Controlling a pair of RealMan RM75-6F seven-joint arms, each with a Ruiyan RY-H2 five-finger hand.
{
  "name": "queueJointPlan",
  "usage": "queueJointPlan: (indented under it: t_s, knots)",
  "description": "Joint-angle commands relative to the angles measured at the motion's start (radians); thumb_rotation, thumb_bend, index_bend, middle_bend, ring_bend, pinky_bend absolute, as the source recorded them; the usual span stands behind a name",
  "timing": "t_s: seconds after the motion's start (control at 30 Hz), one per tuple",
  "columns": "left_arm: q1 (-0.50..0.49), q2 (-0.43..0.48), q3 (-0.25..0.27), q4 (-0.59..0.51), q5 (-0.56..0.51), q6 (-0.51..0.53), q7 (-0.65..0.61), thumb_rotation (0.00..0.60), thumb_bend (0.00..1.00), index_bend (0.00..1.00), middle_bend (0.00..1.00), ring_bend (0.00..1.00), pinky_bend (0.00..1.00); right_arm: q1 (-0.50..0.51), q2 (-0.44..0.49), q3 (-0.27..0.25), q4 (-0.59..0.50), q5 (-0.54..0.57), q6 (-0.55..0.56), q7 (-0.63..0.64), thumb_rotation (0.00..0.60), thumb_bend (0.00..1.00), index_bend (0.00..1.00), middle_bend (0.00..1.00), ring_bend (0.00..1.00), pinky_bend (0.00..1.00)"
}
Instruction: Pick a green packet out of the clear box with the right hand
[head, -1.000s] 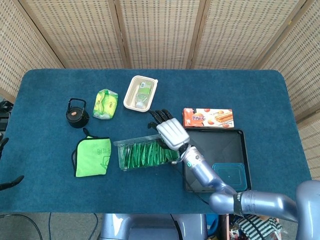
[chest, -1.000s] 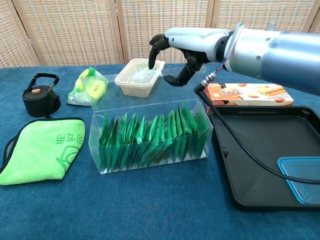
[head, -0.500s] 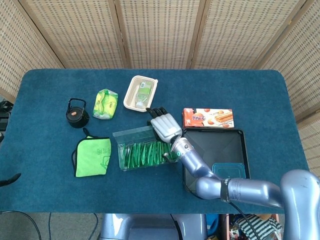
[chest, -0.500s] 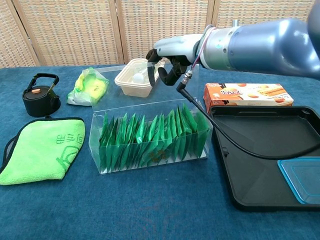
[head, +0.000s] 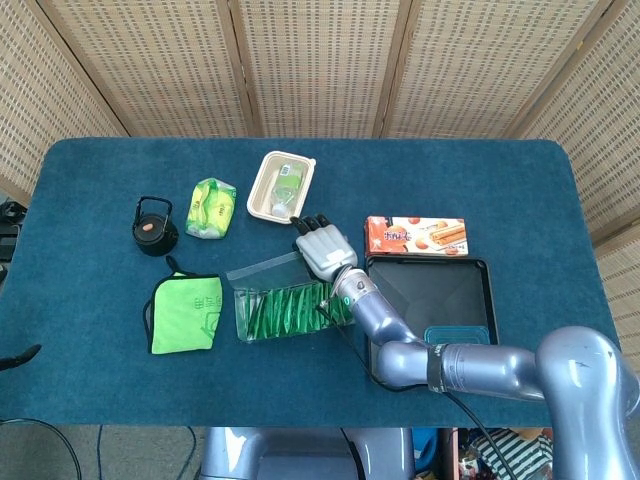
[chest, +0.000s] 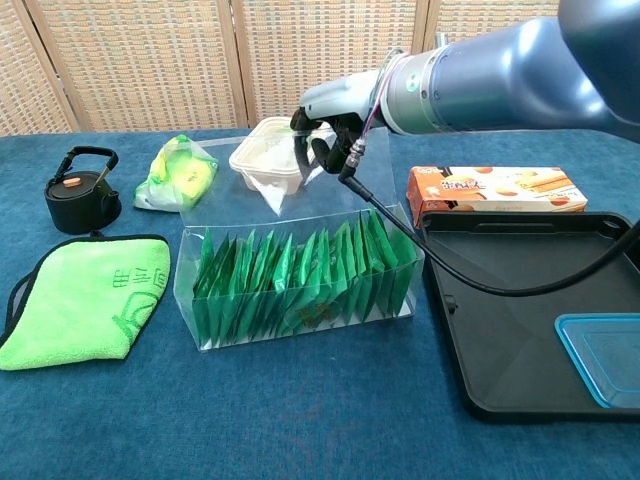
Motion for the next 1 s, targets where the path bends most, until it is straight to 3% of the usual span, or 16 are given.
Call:
queueJointPlan:
  t_s: [0.03, 0.07, 0.17, 0.3, 0.43, 0.5, 0.6, 0.77, 1.0]
  knots:
    - [-0.001, 0.0, 0.001, 0.0, 0.0, -0.001, 0.0, 0.6, 0.13, 0.0, 0.0, 0.0, 0.0, -0.005, -0.002, -0.004, 0.002, -0.044, 0.026, 0.024, 0.6, 0.53, 0.01, 0.0, 0.0, 0.11]
    - [-0.001, 0.0, 0.001, 0.0, 0.001, -0.002, 0.001, 0.6, 0.13, 0.0, 0.0, 0.0, 0.0, -0.008, -0.008, -0.001, 0.006, -0.071, 0.061, 0.031, 0.6, 0.4, 0.0, 0.0, 0.0, 0.11]
    - [0.0, 0.001, 0.002, -0.002, 0.002, 0.001, 0.001, 0.6, 0.13, 0.0, 0.0, 0.0, 0.0, -0.028, -0.036, 0.003, 0.014, -0.157, 0.146, 0.06, 0.6, 0.25, 0.0, 0.0, 0.0, 0.11]
    - [0.001, 0.001, 0.001, -0.002, 0.002, 0.004, 0.001, 0.6, 0.13, 0.0, 0.0, 0.0, 0.0, -0.065, -0.05, 0.006, 0.017, -0.299, 0.246, 0.113, 0.6, 0.24, 0.0, 0.0, 0.0, 0.11]
    - [0.002, 0.002, 0.001, -0.003, 0.003, 0.005, 0.0, 0.6, 0.13, 0.0, 0.0, 0.0, 0.0, -0.107, -0.025, -0.018, -0.007, -0.439, 0.278, 0.169, 0.6, 0.24, 0.0, 0.0, 0.0, 0.11]
    - [0.002, 0.002, 0.002, -0.004, 0.006, 0.006, -0.001, 0.6, 0.13, 0.0, 0.0, 0.0, 0.0, -0.129, -0.003, -0.042, -0.021, -0.527, 0.285, 0.202, 0.6, 0.24, 0.02, 0.0, 0.0, 0.11]
    - [0.003, 0.002, 0.005, -0.006, 0.014, 0.011, 0.001, 0.6, 0.13, 0.0, 0.0, 0.0, 0.0, -0.167, 0.056, -0.107, -0.044, -0.708, 0.246, 0.313, 0.6, 0.24, 0.15, 0.0, 0.0, 0.11]
    - [0.004, 0.002, 0.009, -0.013, 0.024, 0.018, 0.01, 0.6, 0.13, 0.0, 0.0, 0.0, 0.0, -0.188, 0.102, -0.203, 0.004, -0.986, 0.227, 0.409, 0.6, 0.24, 0.28, 0.02, 0.0, 0.11]
    - [0.008, 0.002, 0.011, -0.017, 0.03, 0.026, 0.015, 0.6, 0.13, 0.0, 0.0, 0.0, 0.0, -0.196, 0.104, -0.266, 0.06, -1.122, 0.188, 0.381, 0.6, 0.24, 0.29, 0.04, 0.0, 0.11]
